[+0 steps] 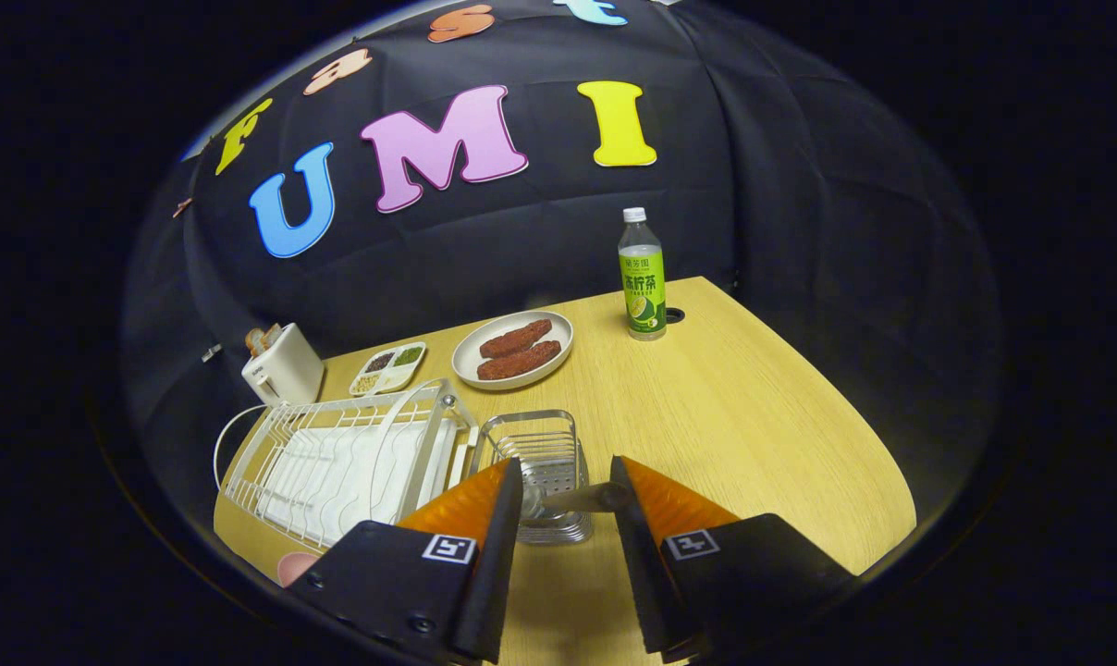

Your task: Take the plate from the dish rack, then take the spoon from the basket and place it into the plate.

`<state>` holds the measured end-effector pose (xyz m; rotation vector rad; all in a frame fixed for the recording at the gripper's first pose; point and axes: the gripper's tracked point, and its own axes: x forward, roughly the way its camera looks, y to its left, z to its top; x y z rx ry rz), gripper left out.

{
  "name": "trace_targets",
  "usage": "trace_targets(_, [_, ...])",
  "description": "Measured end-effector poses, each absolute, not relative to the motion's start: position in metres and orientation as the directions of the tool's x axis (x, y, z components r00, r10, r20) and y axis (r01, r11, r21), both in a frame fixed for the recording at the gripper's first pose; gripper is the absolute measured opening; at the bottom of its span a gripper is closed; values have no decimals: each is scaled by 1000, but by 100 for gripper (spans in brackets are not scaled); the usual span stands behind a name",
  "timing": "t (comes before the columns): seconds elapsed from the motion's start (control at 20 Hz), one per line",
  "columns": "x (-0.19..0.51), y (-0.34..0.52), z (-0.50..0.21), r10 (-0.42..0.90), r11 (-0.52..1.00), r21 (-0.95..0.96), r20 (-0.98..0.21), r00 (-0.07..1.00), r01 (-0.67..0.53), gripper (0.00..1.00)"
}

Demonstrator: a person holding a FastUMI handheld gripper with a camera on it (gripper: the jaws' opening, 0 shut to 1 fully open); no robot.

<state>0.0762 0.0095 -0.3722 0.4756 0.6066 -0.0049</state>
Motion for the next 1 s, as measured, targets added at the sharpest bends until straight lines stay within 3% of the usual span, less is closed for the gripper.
trace_targets(0.05, [77,10,-372,127,890,431,-550,826,150,59])
trace_targets(0.15, [76,9,-371,120,883,440,-550,826,165,49])
trace_targets(0.3, [80,7,-363,107,873,451,-550,828,187,27])
trace_targets(0.5, [89,19,-360,127,863,475,-535,835,173,14])
trace_targets(1.0, [94,-9,-318,93,879,447,-500,861,165,11])
